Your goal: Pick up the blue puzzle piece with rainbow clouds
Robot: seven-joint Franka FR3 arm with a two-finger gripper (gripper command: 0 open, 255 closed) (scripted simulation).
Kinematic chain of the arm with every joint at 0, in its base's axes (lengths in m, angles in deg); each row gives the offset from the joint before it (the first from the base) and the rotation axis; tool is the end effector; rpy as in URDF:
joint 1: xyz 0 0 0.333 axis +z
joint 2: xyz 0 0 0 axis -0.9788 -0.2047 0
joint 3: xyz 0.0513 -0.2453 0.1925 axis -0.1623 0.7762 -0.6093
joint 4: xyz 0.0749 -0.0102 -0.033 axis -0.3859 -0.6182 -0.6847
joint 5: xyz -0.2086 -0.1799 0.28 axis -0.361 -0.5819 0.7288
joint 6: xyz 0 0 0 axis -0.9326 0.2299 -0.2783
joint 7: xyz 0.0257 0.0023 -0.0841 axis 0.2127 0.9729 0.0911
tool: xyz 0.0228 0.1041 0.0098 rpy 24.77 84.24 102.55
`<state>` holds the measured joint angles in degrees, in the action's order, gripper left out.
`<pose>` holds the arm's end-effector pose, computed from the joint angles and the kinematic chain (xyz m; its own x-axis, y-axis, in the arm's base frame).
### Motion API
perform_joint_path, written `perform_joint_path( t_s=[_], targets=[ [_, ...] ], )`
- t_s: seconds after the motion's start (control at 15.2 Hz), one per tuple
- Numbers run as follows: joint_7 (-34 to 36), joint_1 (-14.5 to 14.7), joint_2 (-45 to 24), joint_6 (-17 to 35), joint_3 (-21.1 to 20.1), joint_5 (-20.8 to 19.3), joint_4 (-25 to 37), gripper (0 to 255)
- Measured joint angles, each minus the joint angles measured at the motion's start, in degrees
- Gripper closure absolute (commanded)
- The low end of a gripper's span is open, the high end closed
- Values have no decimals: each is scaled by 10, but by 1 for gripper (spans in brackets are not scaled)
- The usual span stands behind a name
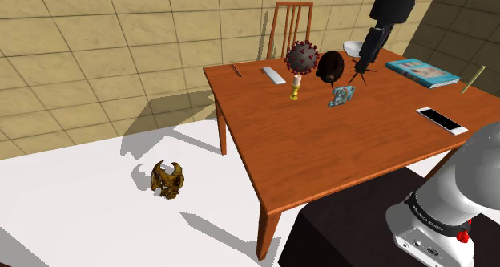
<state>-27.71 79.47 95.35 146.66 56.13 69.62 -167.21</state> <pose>0.3186 0.0396 0.5888 0.9747 0.2229 0.0147 0.2232 -0.9746 -0.0203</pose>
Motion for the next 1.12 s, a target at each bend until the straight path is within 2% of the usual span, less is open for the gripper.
perform_joint_path(
  t_s=[0.2,0.59,1.12],
  targets=[
    [-30,1,-2,13,15,-11,-14,0],
    [-174,4,-34,71,83,-66,-51,0],
    [-375,7,-138,180,180,-130,-62,0]
  ],
)
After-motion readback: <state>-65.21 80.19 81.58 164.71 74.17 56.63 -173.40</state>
